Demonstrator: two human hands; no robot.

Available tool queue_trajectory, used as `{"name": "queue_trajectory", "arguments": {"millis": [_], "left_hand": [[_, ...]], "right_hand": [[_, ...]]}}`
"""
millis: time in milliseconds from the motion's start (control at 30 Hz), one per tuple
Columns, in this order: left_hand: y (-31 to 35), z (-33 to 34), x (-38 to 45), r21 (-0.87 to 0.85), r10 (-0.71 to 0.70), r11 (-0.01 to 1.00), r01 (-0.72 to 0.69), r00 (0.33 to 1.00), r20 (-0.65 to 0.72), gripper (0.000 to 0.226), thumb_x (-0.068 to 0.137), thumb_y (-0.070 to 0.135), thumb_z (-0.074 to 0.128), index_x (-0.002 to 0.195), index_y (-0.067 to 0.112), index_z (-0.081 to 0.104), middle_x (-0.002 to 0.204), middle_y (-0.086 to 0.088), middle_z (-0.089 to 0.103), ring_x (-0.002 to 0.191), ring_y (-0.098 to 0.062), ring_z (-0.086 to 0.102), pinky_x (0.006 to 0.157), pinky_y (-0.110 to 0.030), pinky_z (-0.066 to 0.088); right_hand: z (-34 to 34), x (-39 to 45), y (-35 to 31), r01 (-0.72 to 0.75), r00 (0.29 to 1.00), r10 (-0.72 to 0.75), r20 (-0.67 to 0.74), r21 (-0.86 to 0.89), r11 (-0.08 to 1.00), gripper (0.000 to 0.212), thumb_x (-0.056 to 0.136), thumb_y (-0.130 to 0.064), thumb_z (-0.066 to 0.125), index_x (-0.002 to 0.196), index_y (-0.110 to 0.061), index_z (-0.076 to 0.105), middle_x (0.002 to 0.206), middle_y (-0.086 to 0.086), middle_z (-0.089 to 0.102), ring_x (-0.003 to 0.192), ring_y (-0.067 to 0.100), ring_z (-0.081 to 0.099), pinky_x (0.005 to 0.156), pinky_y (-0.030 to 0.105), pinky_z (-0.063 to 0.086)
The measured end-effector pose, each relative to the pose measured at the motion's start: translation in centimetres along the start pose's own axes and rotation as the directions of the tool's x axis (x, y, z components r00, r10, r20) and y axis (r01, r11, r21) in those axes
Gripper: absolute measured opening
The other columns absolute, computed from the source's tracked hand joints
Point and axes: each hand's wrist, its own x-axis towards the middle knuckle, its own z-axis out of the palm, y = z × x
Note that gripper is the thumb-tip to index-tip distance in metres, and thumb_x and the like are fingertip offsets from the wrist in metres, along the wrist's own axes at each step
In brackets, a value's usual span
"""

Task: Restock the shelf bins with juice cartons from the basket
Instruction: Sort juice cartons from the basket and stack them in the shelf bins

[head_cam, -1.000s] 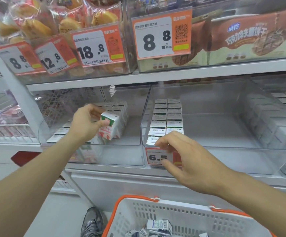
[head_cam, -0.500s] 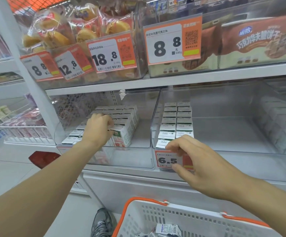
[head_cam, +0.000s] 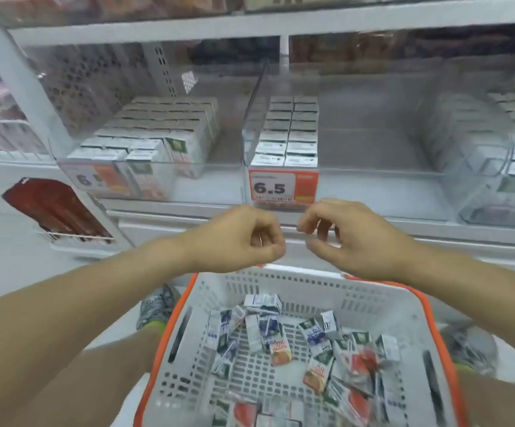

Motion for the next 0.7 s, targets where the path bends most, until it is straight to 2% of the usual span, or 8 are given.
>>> {"name": "queue_trajectory", "arguments": {"millis": [100,200,300,400,533,600,700], "left_hand": [[-2.8,6.7,0.5,0.000,-0.089,0.996,0.090,0.980,0.178,0.008,0.088,0.027,0.071,0.092,0.020,0.069,0.086,0.009,0.071,0.069,-0.002,0.060,0.066,-0.019,0.049],[-7.4,13.7,0.3,-0.047,-0.250,0.961,0.271,0.933,0.258,0.009,0.088,0.024,0.071,0.092,0.018,0.066,0.095,-0.001,0.071,0.084,-0.015,0.065,0.069,-0.019,0.047],[-10.8,19.5,-1.5,-0.104,-0.412,0.883,0.457,0.862,0.294,0.013,0.088,0.022,0.072,0.094,0.015,0.062,0.093,0.000,0.065,0.088,-0.021,0.062,0.069,-0.018,0.046],[-13.0,24.2,-4.0,-0.019,-0.478,0.845,0.534,0.772,0.420,0.031,0.085,0.024,0.076,0.109,0.015,0.059,0.111,0.006,0.055,0.099,-0.019,0.058,0.082,-0.025,0.048],[-15.1,27.4,-5.9,0.064,-0.519,0.823,0.565,0.701,0.488,0.052,0.081,0.023,0.080,0.126,0.016,0.054,0.133,-0.004,0.052,0.118,-0.023,0.054,0.099,-0.034,0.047],[-16.1,28.3,-6.0,0.118,-0.541,0.818,0.563,0.681,0.494,0.061,0.080,0.021,0.081,0.133,0.019,0.051,0.137,-0.004,0.050,0.120,-0.024,0.053,0.101,-0.037,0.046],[-17.0,29.9,-5.8,0.130,-0.546,0.804,0.580,0.633,0.549,0.069,0.074,0.026,0.086,0.133,0.025,0.049,0.141,-0.004,0.047,0.119,-0.025,0.054,0.098,-0.041,0.050]], "right_hand": [[2.9,-1.9,1.7,-0.271,0.954,0.252,0.163,0.108,0.956,0.011,0.087,-0.016,0.071,0.096,-0.021,0.065,0.091,-0.006,0.069,0.077,0.012,0.065,0.066,0.018,0.047],[6.5,-4.5,4.5,-0.478,0.847,0.432,0.310,0.089,0.874,0.013,0.088,-0.018,0.072,0.099,-0.013,0.067,0.093,0.000,0.068,0.073,0.011,0.061,0.067,0.023,0.048],[9.9,-7.3,7.0,-0.555,0.697,0.534,0.478,-0.111,0.824,0.019,0.087,-0.023,0.073,0.102,-0.016,0.064,0.097,-0.002,0.063,0.082,0.013,0.059,0.072,0.025,0.047],[13.6,-9.9,8.9,-0.573,0.606,0.587,0.537,-0.217,0.790,0.024,0.084,-0.019,0.074,0.105,-0.014,0.064,0.097,-0.002,0.058,0.093,0.020,0.059,0.080,0.029,0.048],[17.5,-13.4,10.8,-0.608,0.574,0.636,0.516,-0.251,0.753,0.029,0.081,-0.014,0.071,0.108,-0.017,0.061,0.098,-0.002,0.057,0.093,0.019,0.056,0.075,0.025,0.042],[18.8,-14.4,11.5,-0.619,0.578,0.668,0.468,-0.281,0.733,0.037,0.081,-0.016,0.073,0.116,-0.016,0.061,0.110,0.002,0.058,0.101,0.021,0.056,0.083,0.028,0.046],[20.0,-15.1,12.5,-0.636,0.580,0.687,0.437,-0.284,0.717,0.054,0.077,-0.023,0.080,0.126,-0.020,0.056,0.121,0.002,0.056,0.109,0.023,0.056,0.092,0.036,0.050]]}}
